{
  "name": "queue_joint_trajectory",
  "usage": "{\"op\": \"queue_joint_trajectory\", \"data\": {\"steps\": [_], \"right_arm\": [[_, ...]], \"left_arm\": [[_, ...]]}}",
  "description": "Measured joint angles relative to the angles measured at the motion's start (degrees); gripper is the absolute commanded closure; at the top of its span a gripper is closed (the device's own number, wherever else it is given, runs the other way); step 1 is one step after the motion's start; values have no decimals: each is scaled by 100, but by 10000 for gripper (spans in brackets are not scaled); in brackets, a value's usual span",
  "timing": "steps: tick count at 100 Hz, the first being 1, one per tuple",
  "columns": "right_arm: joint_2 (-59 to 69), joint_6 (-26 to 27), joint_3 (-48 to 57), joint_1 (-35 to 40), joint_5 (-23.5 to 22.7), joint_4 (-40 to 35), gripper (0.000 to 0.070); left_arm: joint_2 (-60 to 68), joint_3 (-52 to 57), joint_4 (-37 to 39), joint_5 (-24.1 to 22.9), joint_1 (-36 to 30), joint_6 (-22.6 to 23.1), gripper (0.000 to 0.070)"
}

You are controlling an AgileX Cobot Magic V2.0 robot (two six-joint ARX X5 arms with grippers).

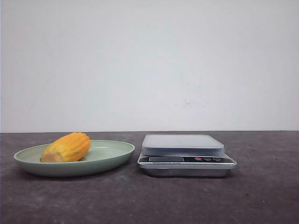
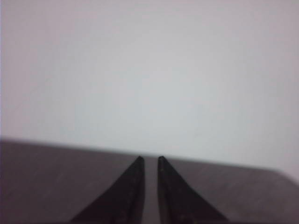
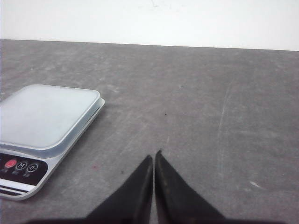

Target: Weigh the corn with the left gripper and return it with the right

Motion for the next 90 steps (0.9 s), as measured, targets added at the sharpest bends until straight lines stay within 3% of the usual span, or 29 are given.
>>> {"op": "queue_joint_trajectory", "data": {"steps": [52, 72, 90], "right_arm": [[2, 0, 0, 2, 0, 2, 700], [2, -2, 0, 0, -2, 2, 700], [2, -2, 0, 0, -2, 2, 700]], "left_arm": [[-1108, -1705, -68, 116, 914, -70, 690], [-1106, -2297, 105, 195, 946, -356, 690], [-1115, -2312, -269, 238, 949, -323, 690]]}}
